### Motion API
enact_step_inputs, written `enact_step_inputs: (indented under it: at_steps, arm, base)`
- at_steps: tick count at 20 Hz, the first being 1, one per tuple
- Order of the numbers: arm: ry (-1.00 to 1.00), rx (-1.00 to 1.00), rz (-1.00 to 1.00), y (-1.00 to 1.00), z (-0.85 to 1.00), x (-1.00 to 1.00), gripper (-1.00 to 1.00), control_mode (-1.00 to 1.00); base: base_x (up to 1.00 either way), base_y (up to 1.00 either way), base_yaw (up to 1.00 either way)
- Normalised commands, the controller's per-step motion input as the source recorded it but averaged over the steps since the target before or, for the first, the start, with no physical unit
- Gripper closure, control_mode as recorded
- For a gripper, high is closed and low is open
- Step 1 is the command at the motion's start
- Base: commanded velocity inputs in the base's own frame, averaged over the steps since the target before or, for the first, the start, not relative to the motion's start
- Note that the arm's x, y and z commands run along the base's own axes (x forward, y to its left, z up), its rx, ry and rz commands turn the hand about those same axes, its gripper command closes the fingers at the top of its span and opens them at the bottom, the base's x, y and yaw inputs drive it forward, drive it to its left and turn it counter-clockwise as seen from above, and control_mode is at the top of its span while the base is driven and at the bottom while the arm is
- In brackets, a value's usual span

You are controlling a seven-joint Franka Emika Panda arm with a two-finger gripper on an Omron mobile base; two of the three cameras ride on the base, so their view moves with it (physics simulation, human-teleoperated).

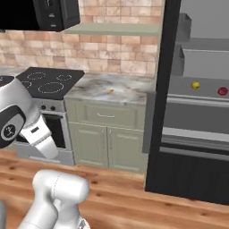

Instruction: Open the fridge, remove the pear, lemon, and shrimp, and place them on any counter.

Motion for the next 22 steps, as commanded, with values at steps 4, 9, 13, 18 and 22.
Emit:
enact_step_inputs:
  at_steps: [4, 9, 13, 18, 22]
  arm:
    - [0.0, 0.0, 0.0, 0.0, 0.0, 0.0, -1.0, 1.0]
    - [0.0, 0.0, 0.0, 0.0, 0.0, 0.0, -1.0, 1.0]
    - [0.0, 0.0, 0.0, 0.0, 0.0, 0.0, -1.0, 1.0]
    - [0.0, 0.0, 0.0, 0.0, 0.0, 0.0, -1.0, 1.0]
    - [0.0, 0.0, 0.0, 0.0, 0.0, 0.0, -1.0, 1.0]
  base:
    - [0.0, -1.0, -0.03]
    - [0.0, -1.0, 0.0]
    - [0.03, -1.0, 0.0]
    - [0.22, -0.98, 0.0]
    - [0.43, -0.24, 0.0]
